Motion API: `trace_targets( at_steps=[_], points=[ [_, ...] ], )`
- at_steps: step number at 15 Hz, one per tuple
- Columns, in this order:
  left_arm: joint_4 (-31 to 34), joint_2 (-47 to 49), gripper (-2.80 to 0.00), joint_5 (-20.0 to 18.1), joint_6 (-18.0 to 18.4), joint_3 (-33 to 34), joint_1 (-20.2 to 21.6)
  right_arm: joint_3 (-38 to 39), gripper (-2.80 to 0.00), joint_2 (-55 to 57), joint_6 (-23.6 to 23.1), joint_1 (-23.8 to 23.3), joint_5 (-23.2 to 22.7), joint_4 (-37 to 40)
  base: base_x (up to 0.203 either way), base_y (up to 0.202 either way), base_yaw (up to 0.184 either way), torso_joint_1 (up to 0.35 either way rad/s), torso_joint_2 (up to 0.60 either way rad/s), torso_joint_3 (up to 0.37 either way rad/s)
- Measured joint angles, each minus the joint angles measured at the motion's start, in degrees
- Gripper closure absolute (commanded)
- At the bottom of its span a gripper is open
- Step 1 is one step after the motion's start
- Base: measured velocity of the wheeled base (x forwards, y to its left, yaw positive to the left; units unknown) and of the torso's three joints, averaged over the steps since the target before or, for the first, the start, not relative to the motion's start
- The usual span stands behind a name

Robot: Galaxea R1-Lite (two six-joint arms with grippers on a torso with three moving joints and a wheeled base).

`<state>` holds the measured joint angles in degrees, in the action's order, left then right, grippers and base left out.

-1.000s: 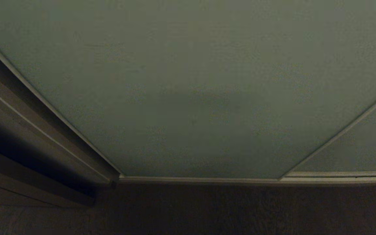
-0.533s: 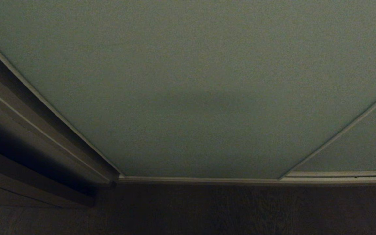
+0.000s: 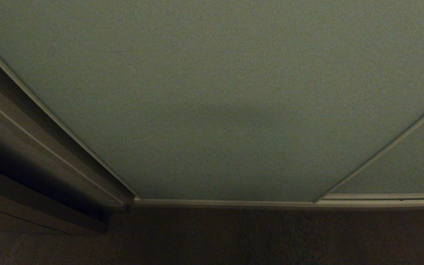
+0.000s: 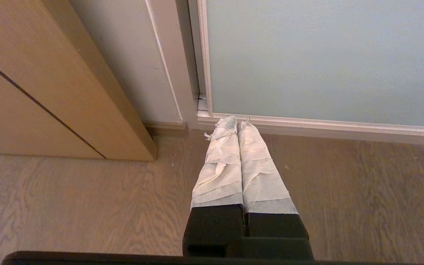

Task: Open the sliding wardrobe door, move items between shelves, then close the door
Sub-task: Close the door

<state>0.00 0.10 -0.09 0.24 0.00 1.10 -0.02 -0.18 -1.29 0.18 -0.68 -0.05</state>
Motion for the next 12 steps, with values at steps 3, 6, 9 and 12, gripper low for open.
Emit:
trace_targets(
  at_steps=[3,6,9,12],
  points=[
    [0.0,0.0,0.0,0.0,0.0,0.0,0.0,0.0,0.0,0.0,0.0,0.0,0.0,0.0,0.0,0.0,0.0,0.0,0.0,0.0],
    [0.0,0.0,0.0,0.0,0.0,0.0,0.0,0.0,0.0,0.0,0.0,0.0,0.0,0.1,0.0,0.0,0.0,0.0,0.0,0.0],
    [0.0,0.0,0.0,0.0,0.0,0.0,0.0,0.0,0.0,0.0,0.0,0.0,0.0,0.1,0.0,0.0,0.0,0.0,0.0,0.0],
    [0.1,0.0,0.0,-0.2,1.0,0.0,0.0,0.0,0.0,0.0,0.0,0.0,0.0,0.1,0.0,0.0,0.0,0.0,0.0,0.0]
  ],
)
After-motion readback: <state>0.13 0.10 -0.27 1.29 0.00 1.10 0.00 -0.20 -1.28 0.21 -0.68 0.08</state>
